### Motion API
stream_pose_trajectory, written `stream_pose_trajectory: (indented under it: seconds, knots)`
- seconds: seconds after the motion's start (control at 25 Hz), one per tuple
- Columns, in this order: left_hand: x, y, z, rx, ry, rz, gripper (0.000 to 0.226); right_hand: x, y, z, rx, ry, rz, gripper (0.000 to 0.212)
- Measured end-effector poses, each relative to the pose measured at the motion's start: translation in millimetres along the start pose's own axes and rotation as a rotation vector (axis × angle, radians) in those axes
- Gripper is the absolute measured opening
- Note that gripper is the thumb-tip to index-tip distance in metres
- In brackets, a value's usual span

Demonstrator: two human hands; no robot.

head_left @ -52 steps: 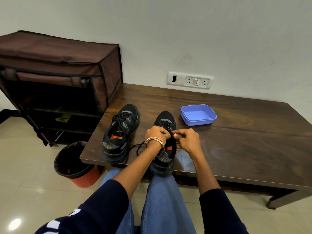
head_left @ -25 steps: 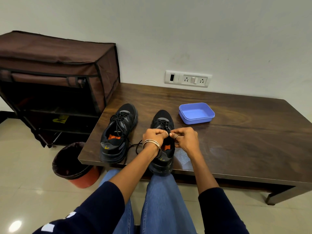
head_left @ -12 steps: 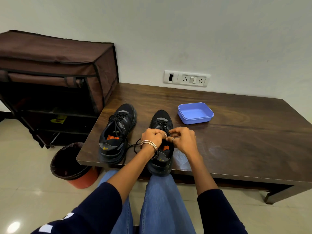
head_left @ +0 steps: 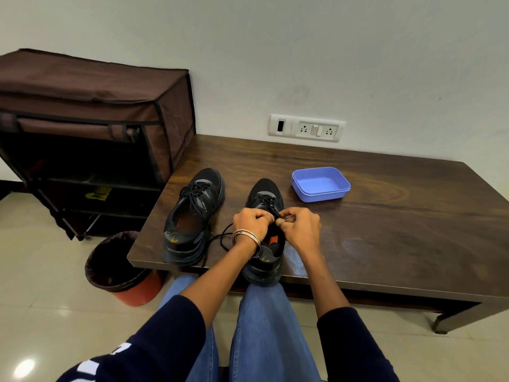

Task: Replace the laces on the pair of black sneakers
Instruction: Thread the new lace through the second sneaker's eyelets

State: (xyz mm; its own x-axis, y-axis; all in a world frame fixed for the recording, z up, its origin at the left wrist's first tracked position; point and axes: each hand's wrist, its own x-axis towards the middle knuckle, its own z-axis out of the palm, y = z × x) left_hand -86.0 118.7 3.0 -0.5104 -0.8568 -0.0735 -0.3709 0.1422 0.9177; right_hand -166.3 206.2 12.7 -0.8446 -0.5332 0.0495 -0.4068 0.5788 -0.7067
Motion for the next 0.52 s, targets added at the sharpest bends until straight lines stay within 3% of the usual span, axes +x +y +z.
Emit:
stream_pose_trajectory:
  seconds: [0.2, 0.32, 0.52]
  knots:
    - [0.5, 7.0, -0.5, 0.063, -0.008, -0.045, 0.008, 1.9, 2.5, 1.4, 0.010, -0.049, 0.004, 0.020]
    - [1.4, 4.5, -1.8, 0.060, -0.030, -0.028, 0.007, 5.5, 10.4, 0.6, 0.121, -0.098, 0.003, 0.007]
    - [3.9, 3.1, -2.5, 0.055, -0.103, -0.051, 0.011, 9.8, 8.5, -7.1, 0.361, -0.118, 0.112, 0.009]
